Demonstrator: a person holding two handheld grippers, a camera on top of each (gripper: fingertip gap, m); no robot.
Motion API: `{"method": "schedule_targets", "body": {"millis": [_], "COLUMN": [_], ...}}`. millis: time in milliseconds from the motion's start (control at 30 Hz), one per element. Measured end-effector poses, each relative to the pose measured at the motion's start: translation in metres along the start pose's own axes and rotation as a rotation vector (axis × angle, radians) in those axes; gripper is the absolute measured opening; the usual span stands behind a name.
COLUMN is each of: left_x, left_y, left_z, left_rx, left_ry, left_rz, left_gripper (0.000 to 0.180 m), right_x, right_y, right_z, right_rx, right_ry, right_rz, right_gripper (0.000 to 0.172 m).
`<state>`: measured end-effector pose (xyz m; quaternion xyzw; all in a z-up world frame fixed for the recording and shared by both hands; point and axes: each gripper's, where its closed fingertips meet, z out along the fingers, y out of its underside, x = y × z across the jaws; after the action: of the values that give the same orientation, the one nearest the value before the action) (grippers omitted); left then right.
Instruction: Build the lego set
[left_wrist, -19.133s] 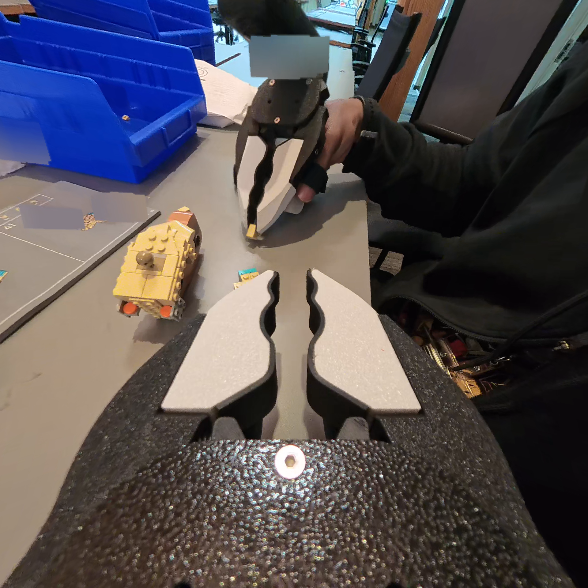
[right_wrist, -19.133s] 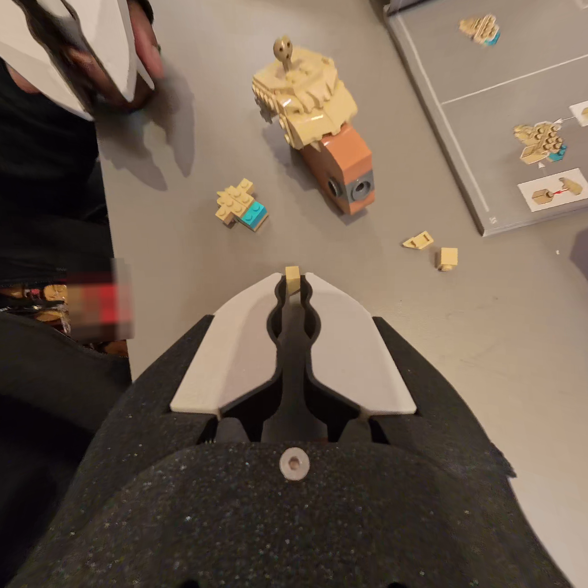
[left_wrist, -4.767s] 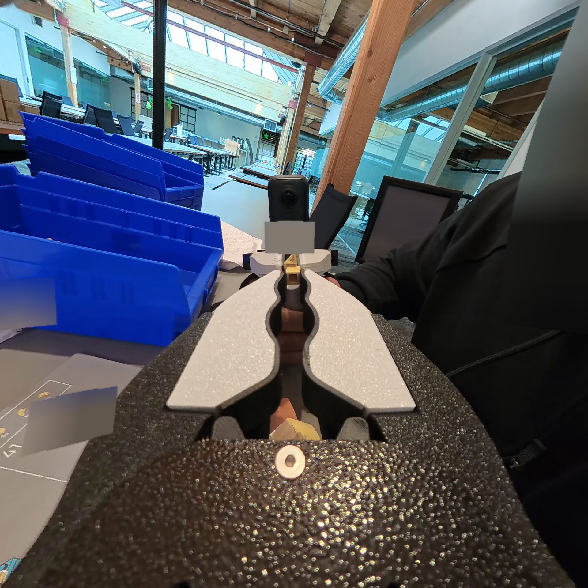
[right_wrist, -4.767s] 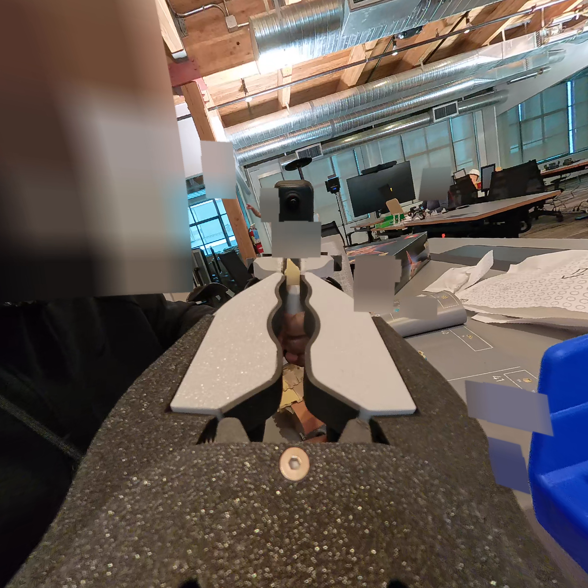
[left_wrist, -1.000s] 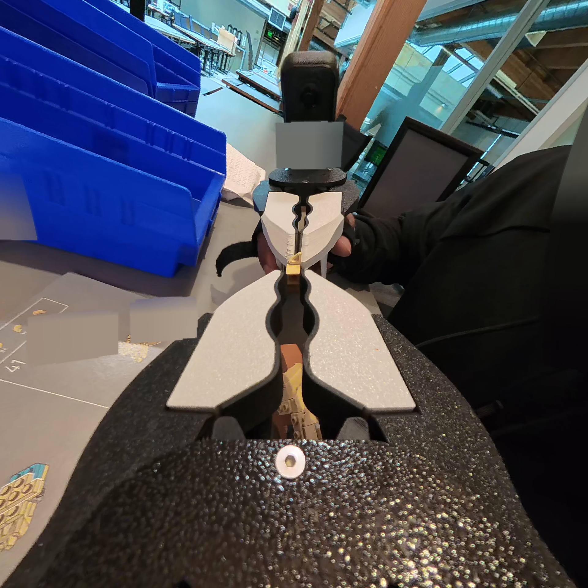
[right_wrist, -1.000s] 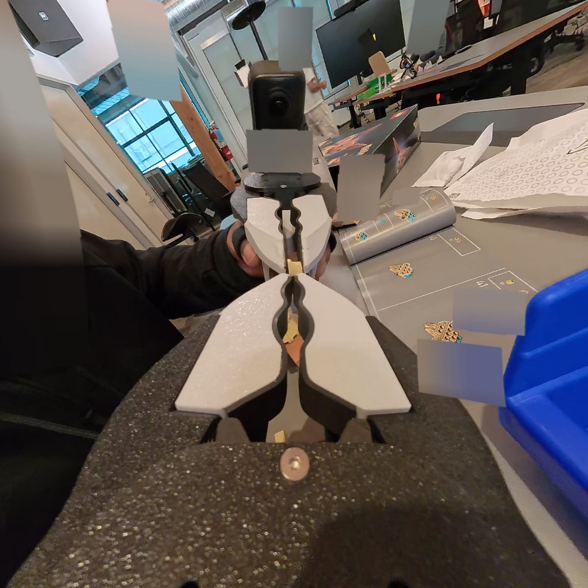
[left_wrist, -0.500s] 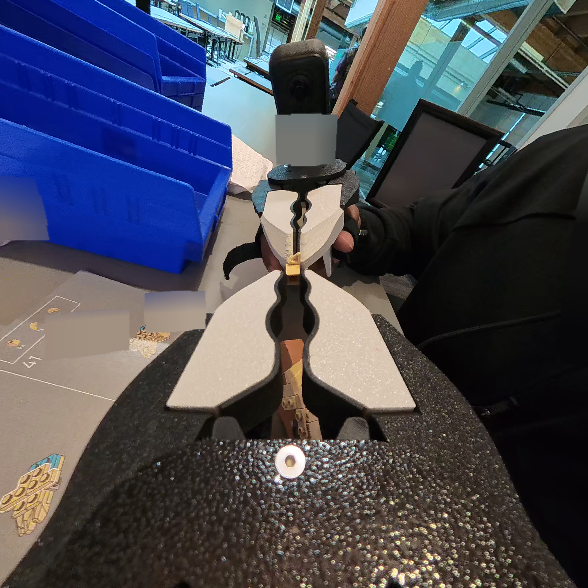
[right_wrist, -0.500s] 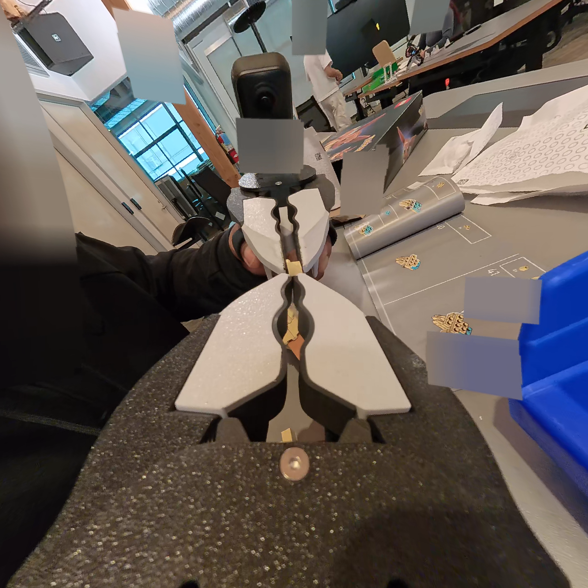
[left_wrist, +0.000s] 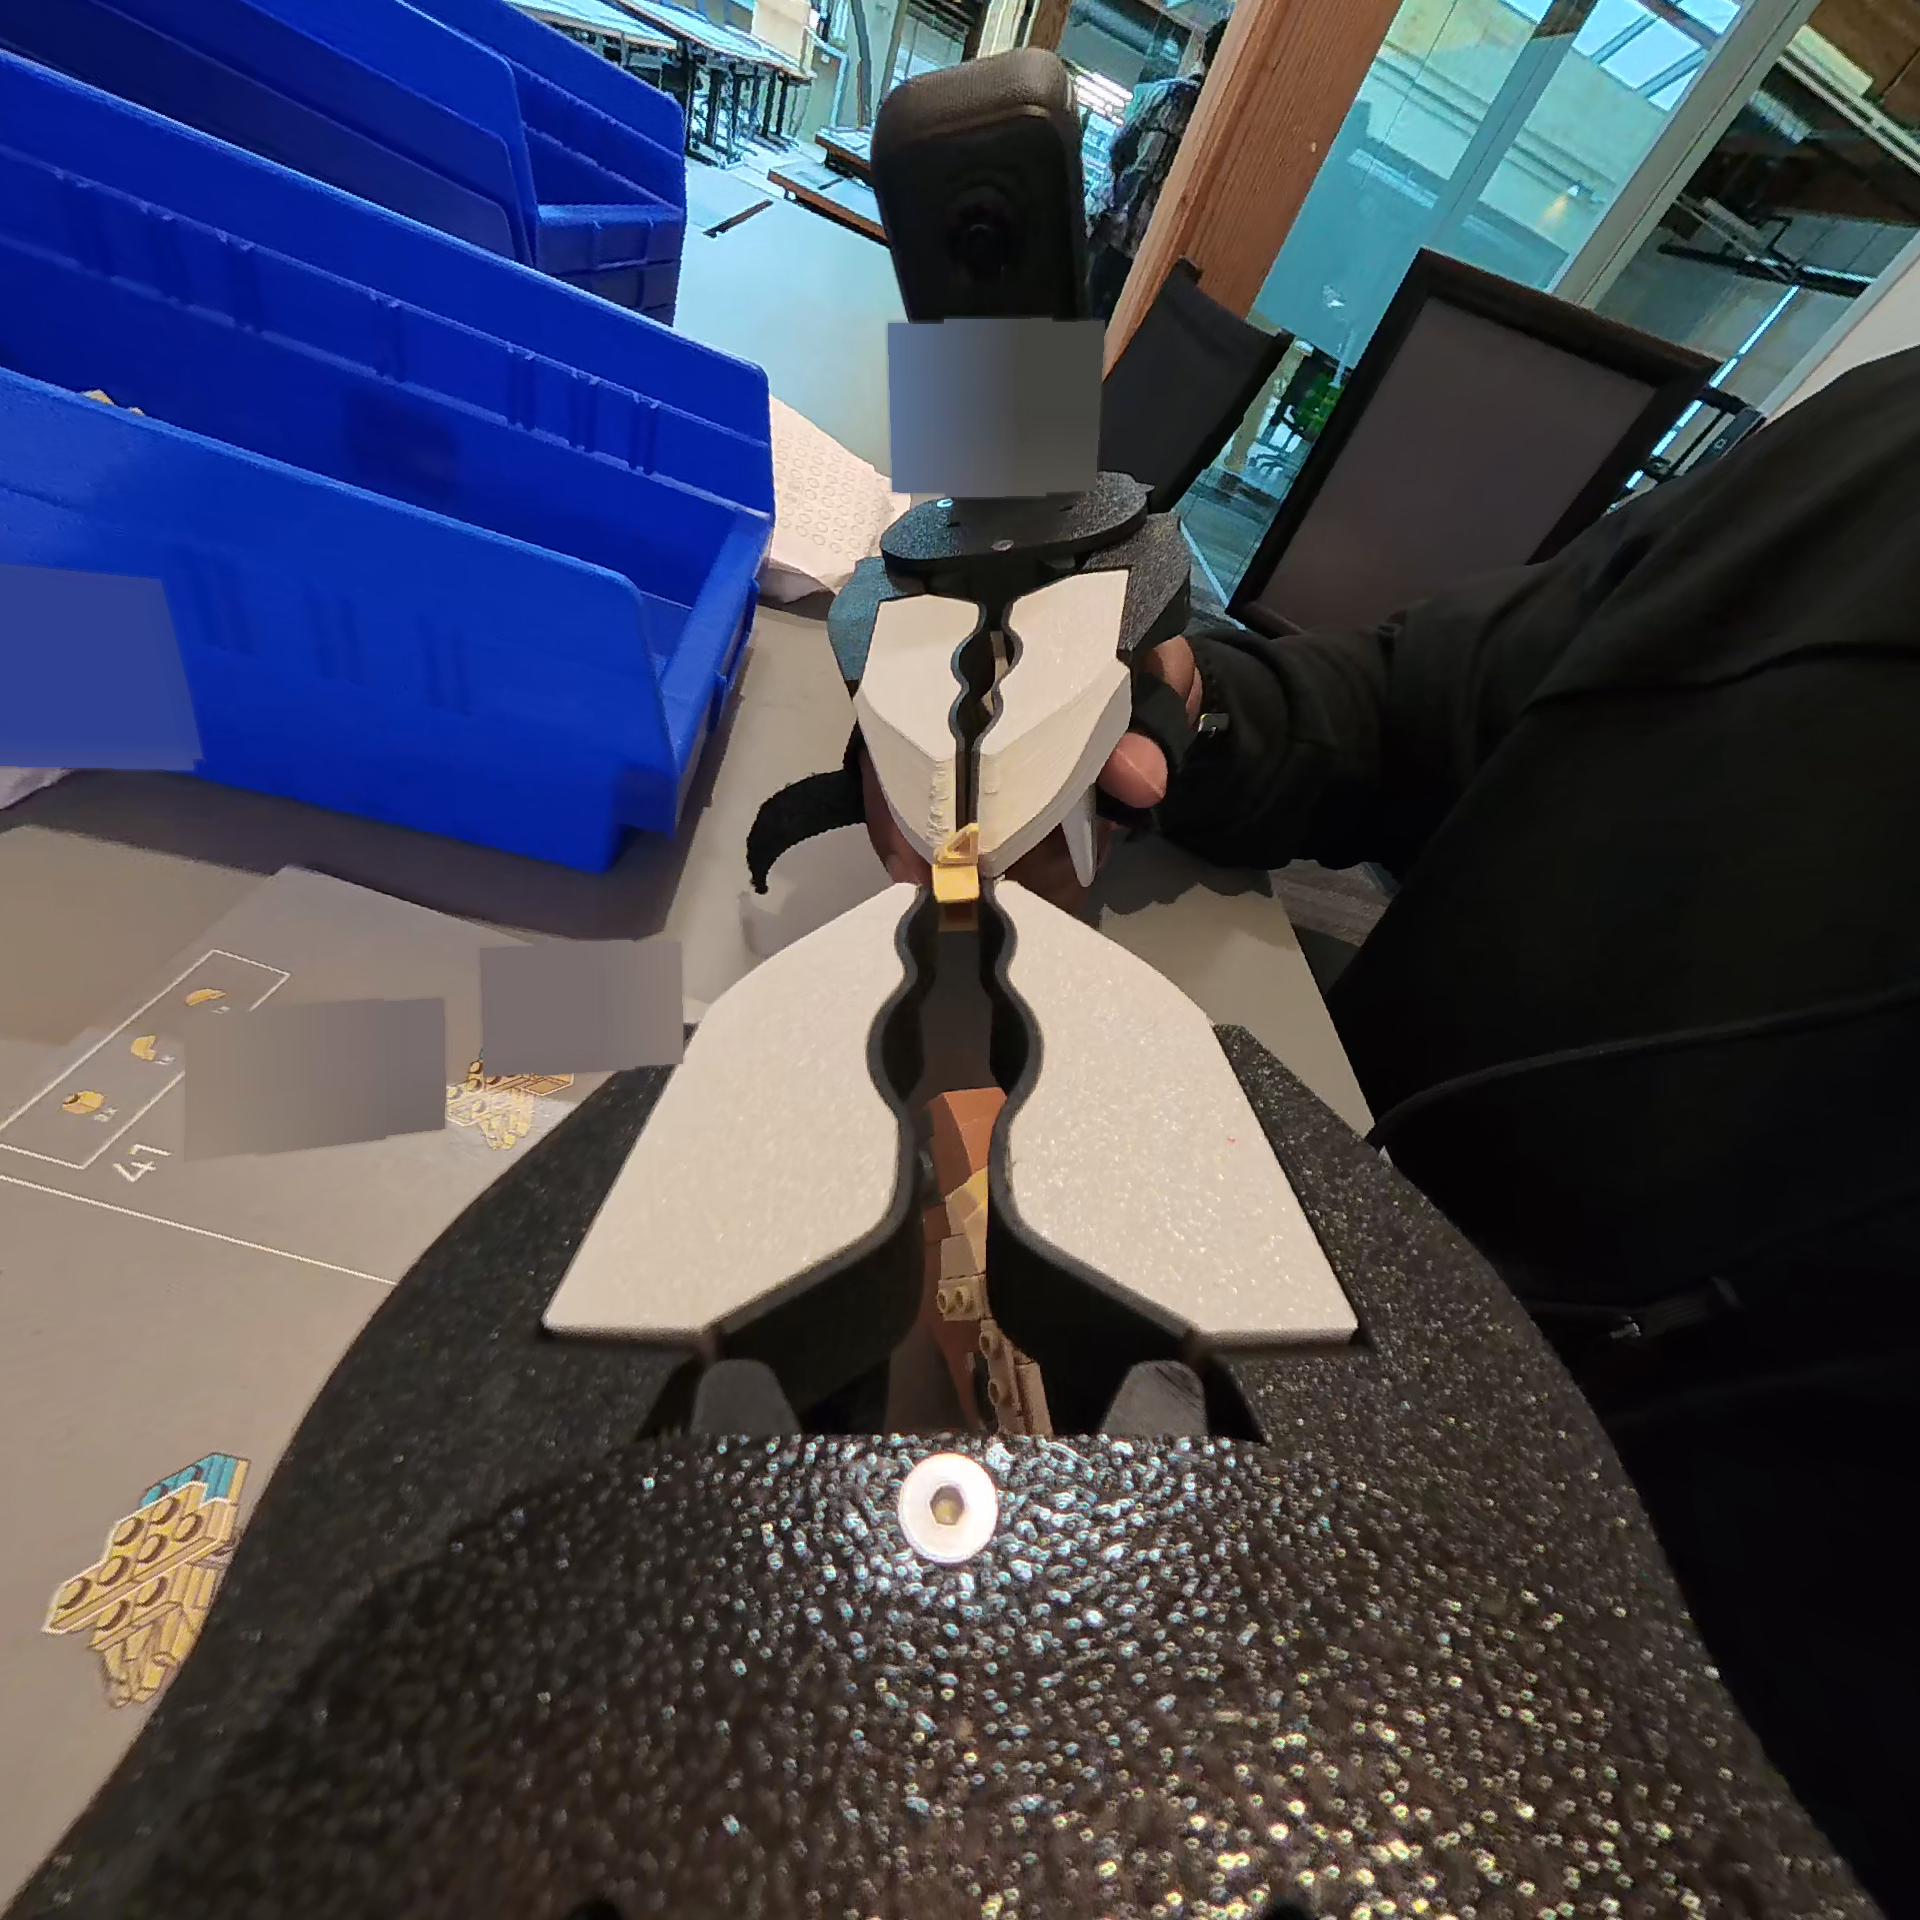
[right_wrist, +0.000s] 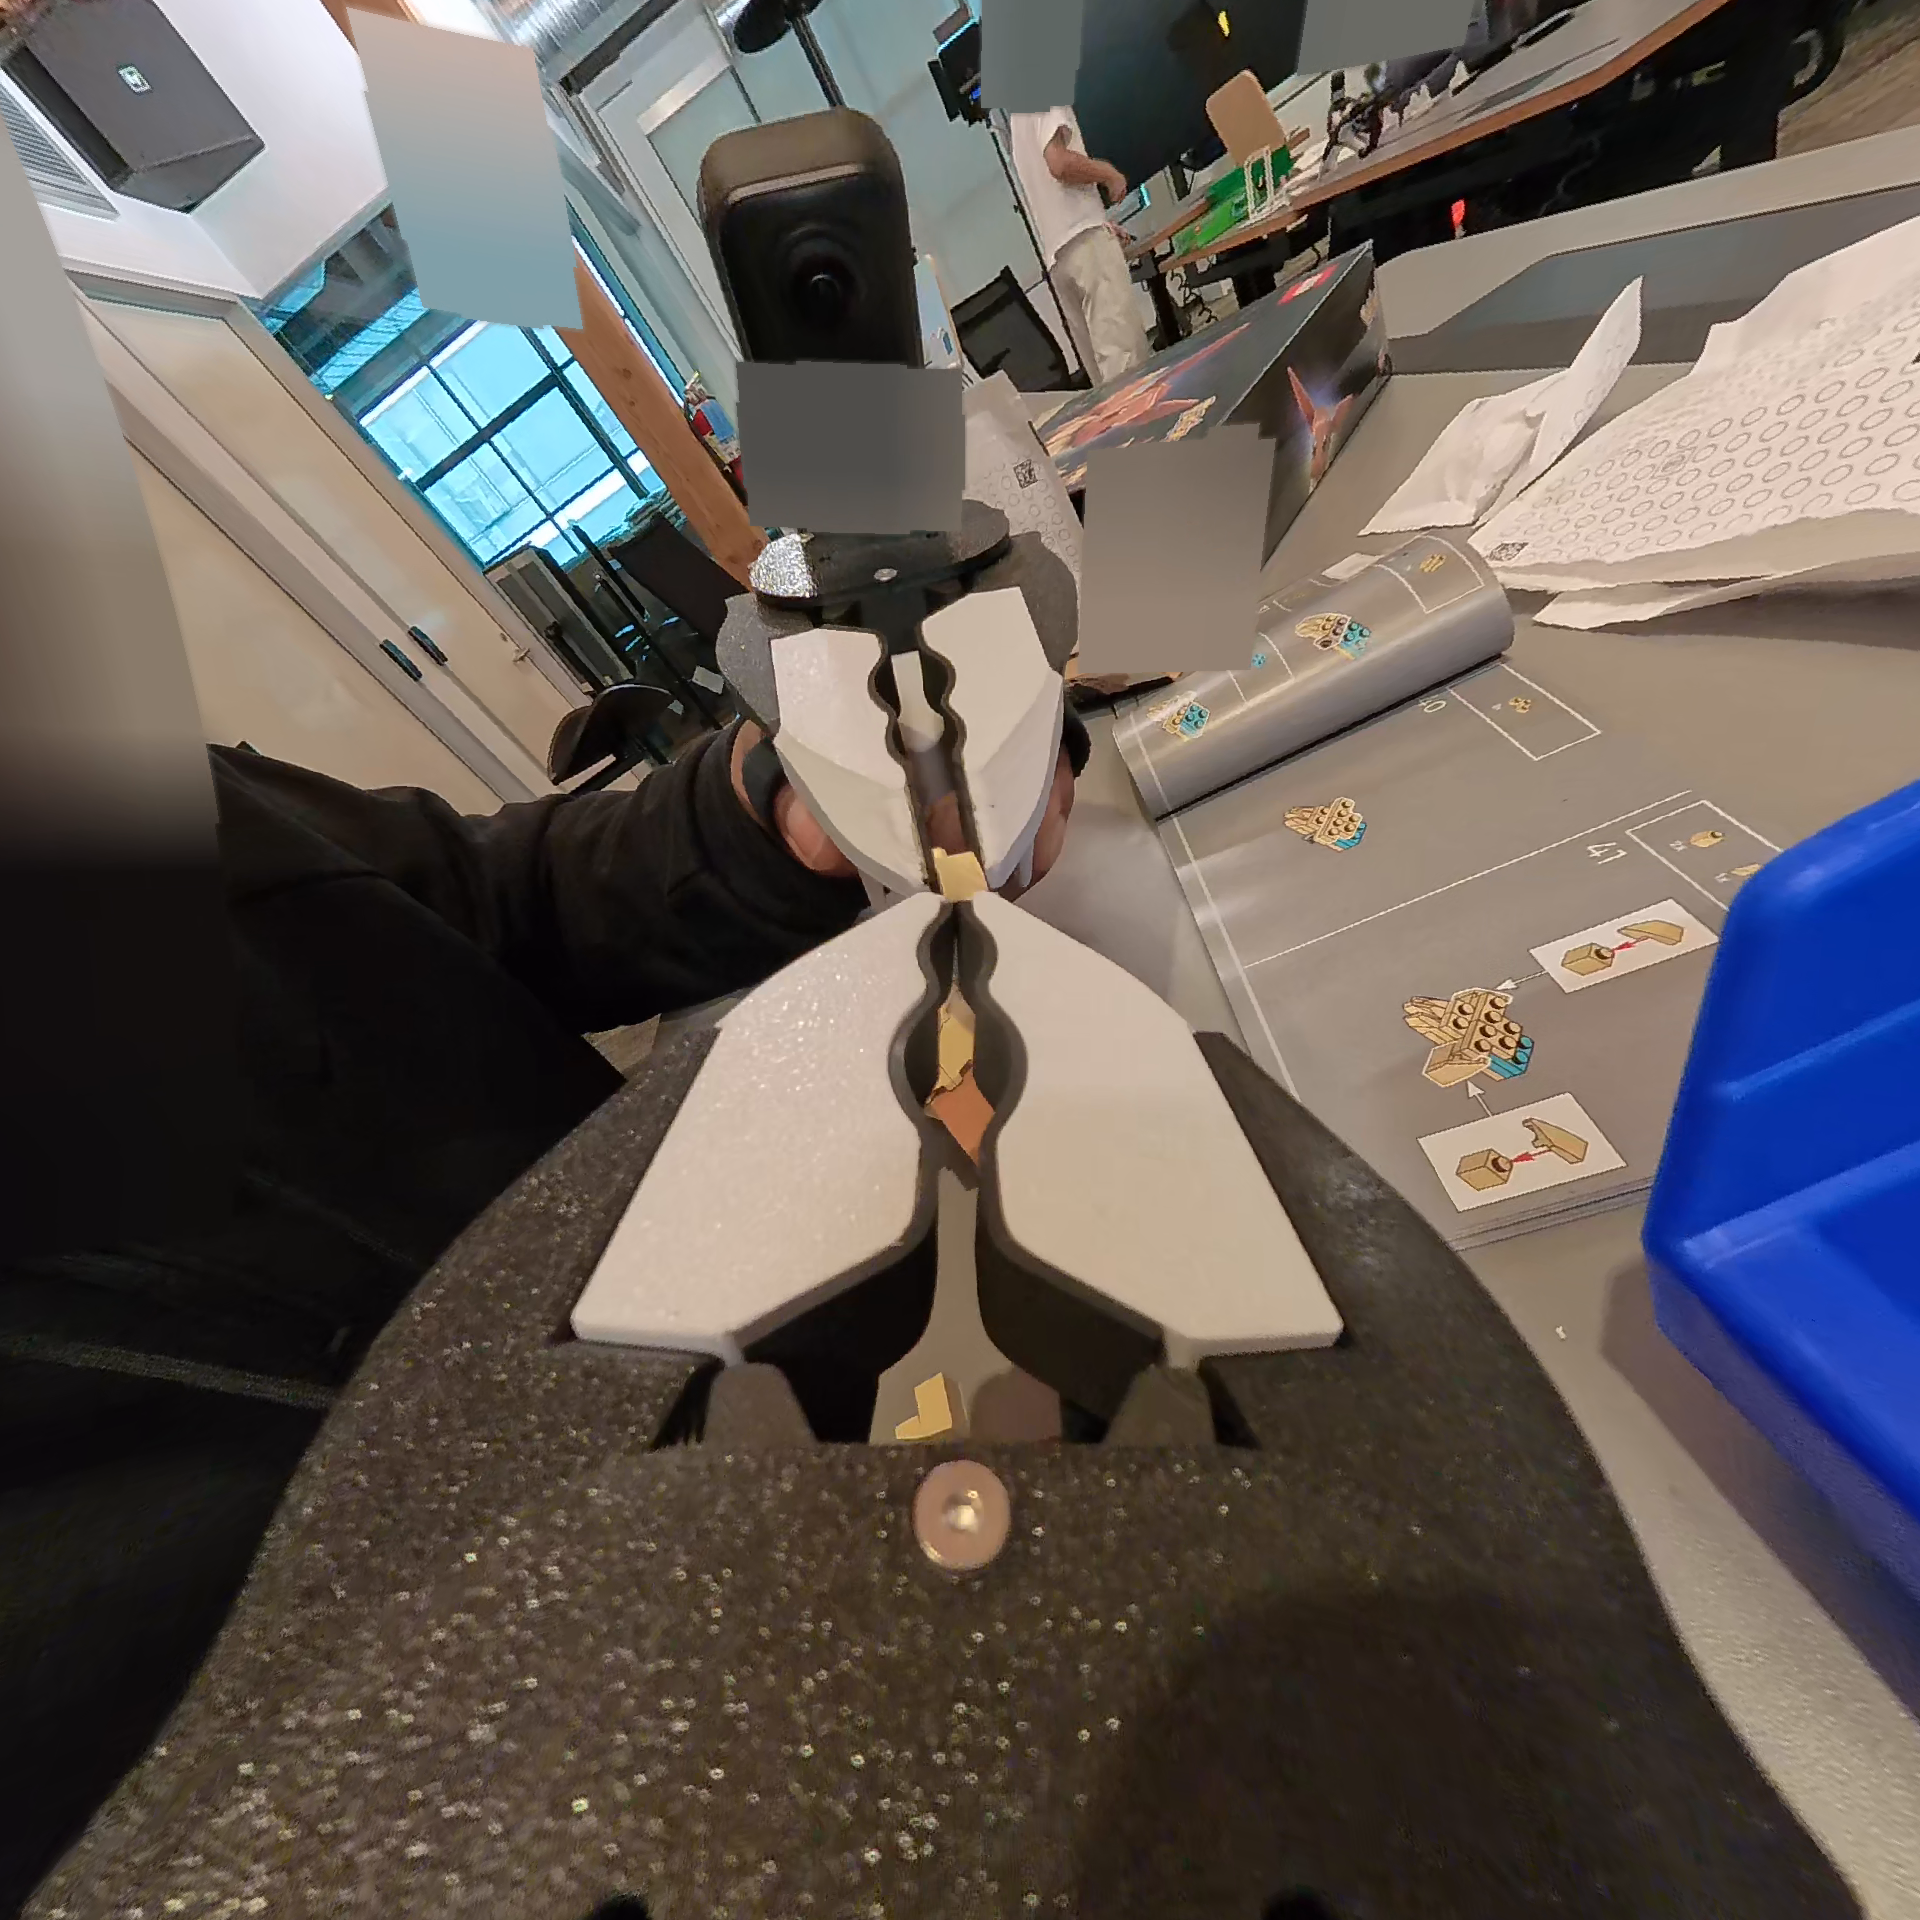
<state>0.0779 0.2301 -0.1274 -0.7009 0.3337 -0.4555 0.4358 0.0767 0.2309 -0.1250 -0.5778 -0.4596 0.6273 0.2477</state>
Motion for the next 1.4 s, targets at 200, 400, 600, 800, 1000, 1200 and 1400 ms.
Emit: {"method": "schedule_targets", "body": {"millis": [200,400,600,800,1000,1200,1400], "left_x": [0.001,0.001,0.003,0.017,-0.016,-0.027,-0.044], "left_y": [0.002,0.004,0.005,0.013,-0.004,0.004,0.007], "left_z": [0.000,0.001,0.001,0.019,-0.012,-0.018,-0.038], "left_rx": [-0.016,-0.035,-0.045,-0.117,-0.011,-0.016,-0.064], "left_ry": [0.004,0.003,0.006,0.021,-0.092,-0.085,-0.150], "left_rz": [0.006,0.016,0.023,0.112,0.069,-0.015,-0.051], "left_gripper": [0.007,0.007,0.007,0.000,0.000,0.000,0.000], "right_x": [0.000,0.000,0.000,-0.018,0.008,0.010,0.017], "right_y": [0.003,0.005,0.012,0.048,0.024,0.032,0.035], "right_z": [0.000,0.000,0.002,0.037,0.012,0.011,0.006], "right_rx": [-0.017,-0.034,-0.076,-0.231,-0.133,-0.186,-0.209], "right_ry": [-0.008,-0.011,-0.010,-0.016,0.077,0.063,0.089], "right_rz": [0.010,0.013,0.007,-0.052,-0.031,-0.033,-0.049], "right_gripper": [0.000,0.000,0.000,0.000,0.000,0.000,0.000]}}
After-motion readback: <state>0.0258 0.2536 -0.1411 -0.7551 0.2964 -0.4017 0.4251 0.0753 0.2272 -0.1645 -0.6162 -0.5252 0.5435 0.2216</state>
